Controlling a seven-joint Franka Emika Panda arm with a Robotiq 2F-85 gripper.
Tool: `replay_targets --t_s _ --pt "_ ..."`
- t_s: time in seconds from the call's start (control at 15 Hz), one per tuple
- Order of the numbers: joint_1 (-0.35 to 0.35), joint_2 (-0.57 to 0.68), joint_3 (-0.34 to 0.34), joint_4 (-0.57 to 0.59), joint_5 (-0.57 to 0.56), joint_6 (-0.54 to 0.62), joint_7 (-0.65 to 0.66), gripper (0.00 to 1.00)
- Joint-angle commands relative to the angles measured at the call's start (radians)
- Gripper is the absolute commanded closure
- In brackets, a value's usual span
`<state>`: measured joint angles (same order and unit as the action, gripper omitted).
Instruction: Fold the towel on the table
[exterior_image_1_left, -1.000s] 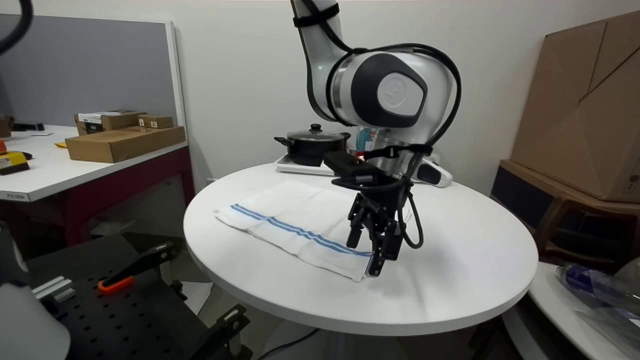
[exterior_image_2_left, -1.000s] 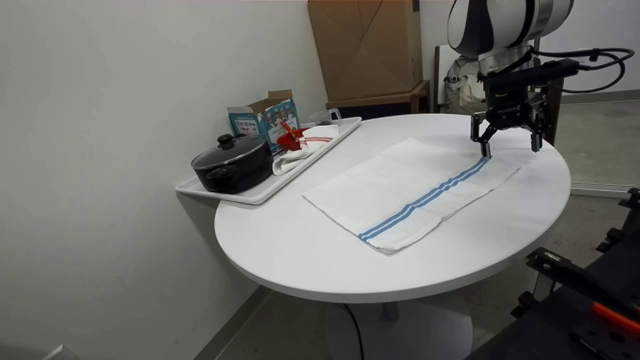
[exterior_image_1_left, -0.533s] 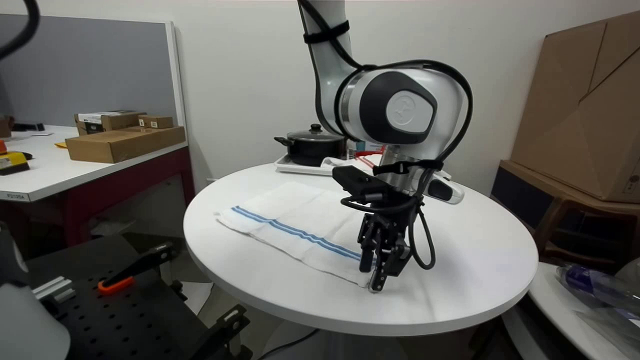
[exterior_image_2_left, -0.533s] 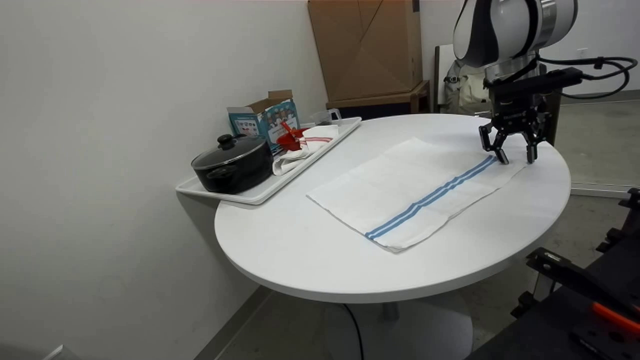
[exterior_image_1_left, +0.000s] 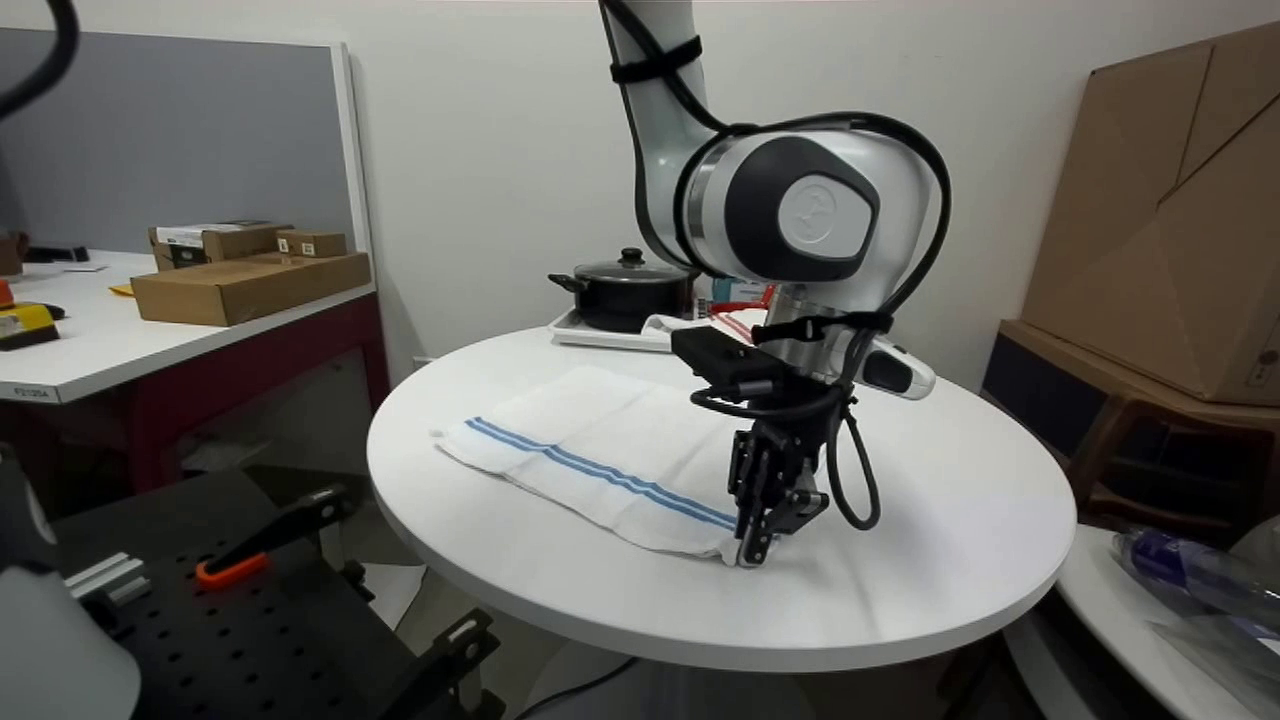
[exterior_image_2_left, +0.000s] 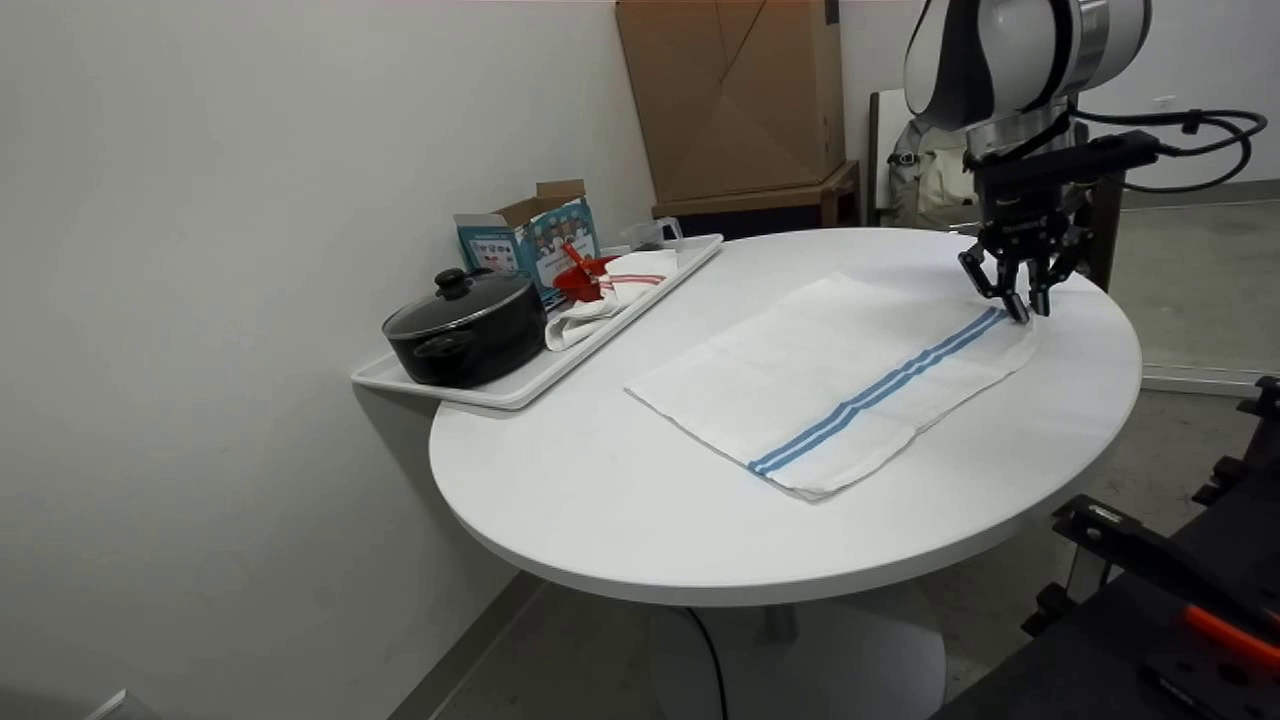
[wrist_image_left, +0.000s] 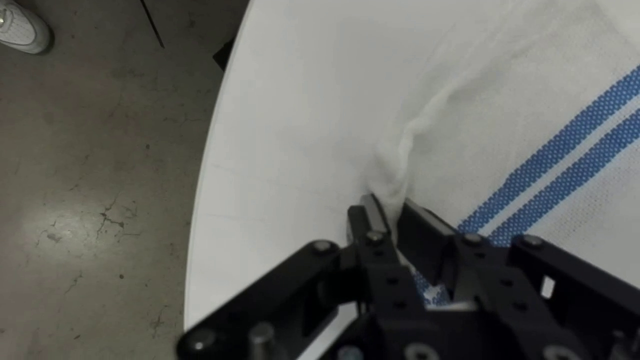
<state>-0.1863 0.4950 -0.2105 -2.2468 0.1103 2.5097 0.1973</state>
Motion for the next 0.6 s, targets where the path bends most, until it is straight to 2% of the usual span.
replay_targets --t_s 0.0,0.53 --pt "-0.003 -0.018 0.008 -0.025 0.013 0.056 -0.008 0.89" --pt "-0.051 -0.216 0.044 -0.084 0.127 0.093 -0.062 0.89"
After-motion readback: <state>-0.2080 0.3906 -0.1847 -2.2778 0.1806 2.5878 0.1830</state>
